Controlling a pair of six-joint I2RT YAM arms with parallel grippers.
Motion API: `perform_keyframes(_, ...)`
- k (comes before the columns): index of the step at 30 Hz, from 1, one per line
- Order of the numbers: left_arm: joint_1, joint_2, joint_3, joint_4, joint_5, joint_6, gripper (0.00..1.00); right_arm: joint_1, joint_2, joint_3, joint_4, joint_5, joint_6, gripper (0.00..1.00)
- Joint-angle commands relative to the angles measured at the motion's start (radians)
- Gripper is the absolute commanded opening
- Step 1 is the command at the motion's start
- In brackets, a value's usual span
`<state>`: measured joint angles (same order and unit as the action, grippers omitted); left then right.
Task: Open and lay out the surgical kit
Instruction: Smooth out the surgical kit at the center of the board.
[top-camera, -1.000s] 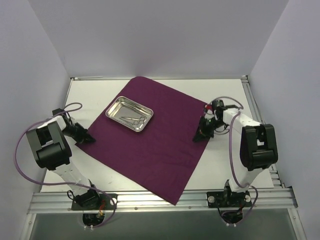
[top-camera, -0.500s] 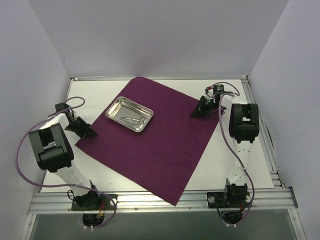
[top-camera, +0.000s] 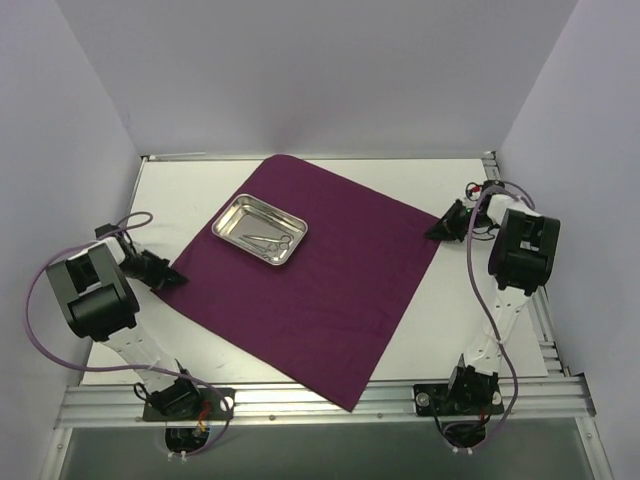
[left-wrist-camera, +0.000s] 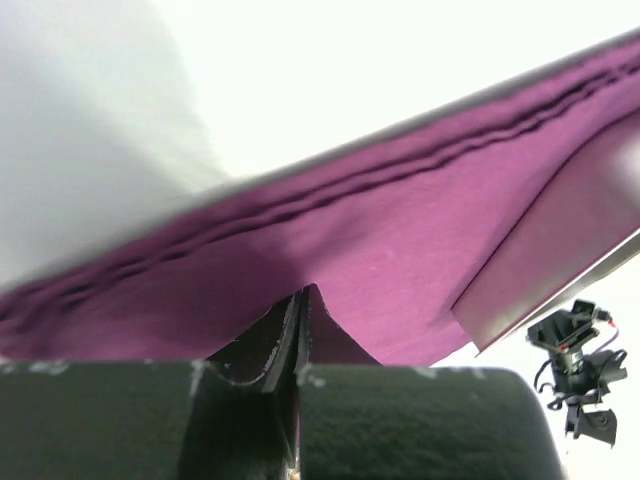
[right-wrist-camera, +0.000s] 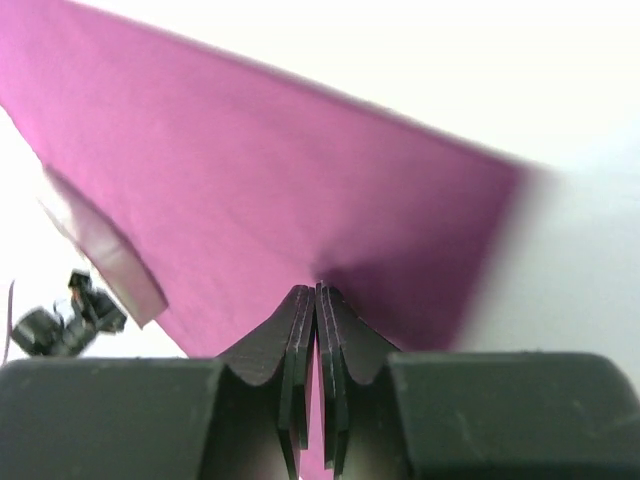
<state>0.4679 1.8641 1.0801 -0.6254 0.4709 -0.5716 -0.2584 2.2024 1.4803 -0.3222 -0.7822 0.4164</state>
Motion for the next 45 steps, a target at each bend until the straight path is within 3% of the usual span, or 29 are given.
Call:
perform_keyframes(1,0.052,-0.019,-0.031,-0.025,-0.149,0.05,0.02,-0.062,0.022,0.055,-0.153,0.363,-0.111,0.07)
perform_keyframes(6,0.057,-0.118,-0.016,-0.095,-0.135,0.055,0.02,-0.064,-0.006,0.173,-0.239,0.474,-0.139,0.07)
perform_keyframes(9,0.057,-0.21,0.001,-0.131,-0.15,0.053,0.04,-0.041,-0.041,0.215,-0.21,0.378,-0.116,0.08)
perform_keyframes(13,0.054,-0.281,0.043,-0.125,-0.183,0.061,0.12,0.033,-0.046,0.268,-0.157,0.255,-0.061,0.09)
perform_keyframes(20,0.051,-0.211,0.034,-0.08,-0.147,0.038,0.13,0.09,0.025,0.247,-0.054,0.118,0.008,0.09)
perform_keyframes(26,0.063,-0.141,0.007,-0.083,-0.199,0.056,0.07,0.053,0.036,0.273,-0.149,0.254,-0.048,0.08)
perform_keyframes(29,0.061,-0.207,0.012,-0.094,-0.242,0.075,0.06,0.079,0.017,0.334,-0.224,0.359,-0.106,0.08)
perform_keyframes(32,0.057,-0.295,0.056,-0.14,-0.265,0.084,0.06,0.155,-0.013,0.363,-0.219,0.342,-0.094,0.12)
perform_keyframes(33,0.046,-0.315,0.072,-0.154,-0.265,0.085,0.08,0.183,-0.016,0.382,-0.222,0.347,-0.093,0.13)
perform_keyframes(38,-0.037,-0.417,0.142,-0.182,-0.255,0.053,0.39,0.402,0.012,0.543,-0.265,0.377,-0.108,0.25)
perform_keyframes(41,-0.121,-0.428,0.149,-0.174,-0.218,0.023,0.46,0.511,0.043,0.624,-0.27,0.36,-0.104,0.29)
perform_keyframes(45,-0.216,-0.416,0.138,-0.155,-0.19,-0.059,0.49,0.6,0.069,0.646,-0.204,0.291,-0.065,0.49)
